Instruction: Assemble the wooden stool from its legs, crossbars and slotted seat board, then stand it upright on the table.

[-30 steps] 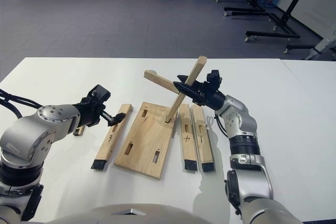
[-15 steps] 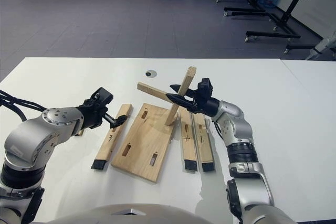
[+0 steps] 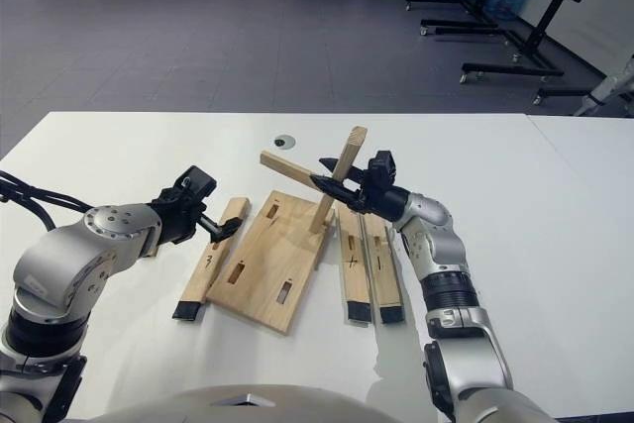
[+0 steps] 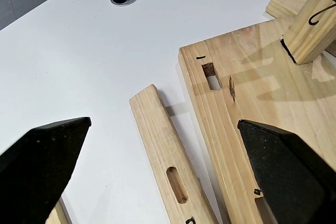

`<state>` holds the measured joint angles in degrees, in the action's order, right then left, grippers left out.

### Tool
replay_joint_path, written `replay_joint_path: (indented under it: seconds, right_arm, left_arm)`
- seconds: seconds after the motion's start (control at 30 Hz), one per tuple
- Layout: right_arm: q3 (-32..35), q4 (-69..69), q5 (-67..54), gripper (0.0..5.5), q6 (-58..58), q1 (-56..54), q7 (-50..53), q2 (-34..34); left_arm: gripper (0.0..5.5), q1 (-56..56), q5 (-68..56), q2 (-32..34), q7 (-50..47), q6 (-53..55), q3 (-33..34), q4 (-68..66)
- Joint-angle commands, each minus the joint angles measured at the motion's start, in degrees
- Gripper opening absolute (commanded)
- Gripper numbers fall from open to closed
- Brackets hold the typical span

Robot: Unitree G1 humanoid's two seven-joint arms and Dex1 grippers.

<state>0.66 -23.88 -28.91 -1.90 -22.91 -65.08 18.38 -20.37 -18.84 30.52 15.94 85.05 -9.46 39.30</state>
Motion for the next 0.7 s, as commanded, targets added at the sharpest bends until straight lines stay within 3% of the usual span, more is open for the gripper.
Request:
replay_joint_path:
  seconds: [0.03,0.2,0.33,0.53,0.7]
  right_arm:
    - [1.36,-2.73,0.92,2.9,-1.53,1.16,1.67,-0.12]
    - [4.04,1.3,-3.25,3.92,-5.83,-0.73,2.04,-1.35]
    - [5.4,9.57,-10.43,4.56,-16.15,-0.28,-0.11,0.3]
    - [7.95,17.83,-12.28,4.56,-23.16,0.51,2.03,5.66]
    - [10.13,15.28,-9.87,4.56,-22.33,-3.49,5.18,8.36]
  left_arm:
    - [5.15,0.84,0.38,-0.24,-0.41,-1.27,-1.0,-0.06]
    - [5.15,1.27,0.39,0.1,-0.46,-1.82,-1.11,-0.15]
    - [5.15,1.44,0.47,0.22,-0.52,-2.11,-1.39,-0.17]
    - [5.15,0.82,0.77,0.36,-0.54,-2.91,-1.12,-1.29]
    - [5.15,0.39,1.07,-0.4,-0.96,-3.03,-1.01,-1.59]
